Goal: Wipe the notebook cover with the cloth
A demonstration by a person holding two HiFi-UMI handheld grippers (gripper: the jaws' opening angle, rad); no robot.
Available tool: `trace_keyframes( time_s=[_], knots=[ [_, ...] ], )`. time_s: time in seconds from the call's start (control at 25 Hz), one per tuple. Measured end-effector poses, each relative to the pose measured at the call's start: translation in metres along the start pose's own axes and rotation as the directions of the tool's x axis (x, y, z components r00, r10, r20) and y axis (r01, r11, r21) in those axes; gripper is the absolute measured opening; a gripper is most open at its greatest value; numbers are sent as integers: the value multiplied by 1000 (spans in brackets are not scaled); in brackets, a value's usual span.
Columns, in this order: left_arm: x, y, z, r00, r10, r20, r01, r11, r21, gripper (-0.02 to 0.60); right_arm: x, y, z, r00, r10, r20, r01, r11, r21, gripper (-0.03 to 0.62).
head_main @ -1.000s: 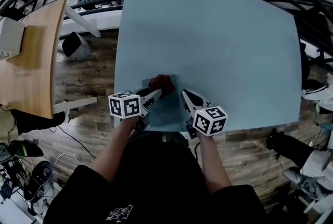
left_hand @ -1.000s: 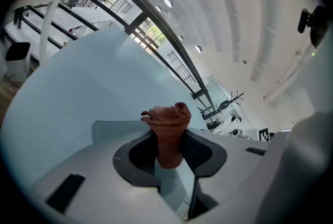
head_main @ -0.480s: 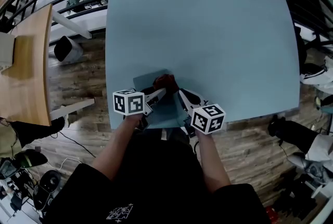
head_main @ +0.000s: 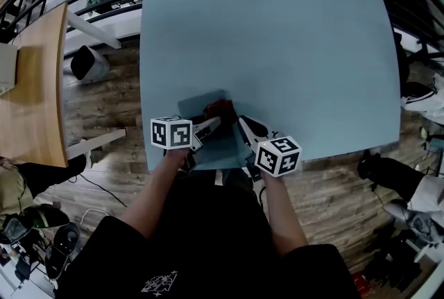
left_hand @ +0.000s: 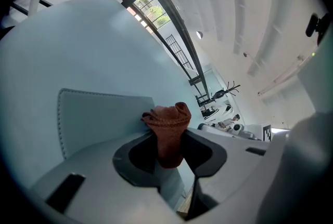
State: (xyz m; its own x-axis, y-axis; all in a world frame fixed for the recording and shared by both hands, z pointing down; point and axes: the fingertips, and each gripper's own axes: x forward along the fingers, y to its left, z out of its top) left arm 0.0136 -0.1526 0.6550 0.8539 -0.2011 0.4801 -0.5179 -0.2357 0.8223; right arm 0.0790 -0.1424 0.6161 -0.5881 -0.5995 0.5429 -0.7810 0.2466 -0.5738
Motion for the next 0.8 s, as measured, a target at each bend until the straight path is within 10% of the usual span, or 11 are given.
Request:
trace_keyframes(
  time_s=[0.8],
  knots=[
    [-46, 24, -3, 999, 36, 40, -33, 998, -56, 127, 29, 33, -6, 995, 76, -67, -79, 995, -54, 6]
  ],
)
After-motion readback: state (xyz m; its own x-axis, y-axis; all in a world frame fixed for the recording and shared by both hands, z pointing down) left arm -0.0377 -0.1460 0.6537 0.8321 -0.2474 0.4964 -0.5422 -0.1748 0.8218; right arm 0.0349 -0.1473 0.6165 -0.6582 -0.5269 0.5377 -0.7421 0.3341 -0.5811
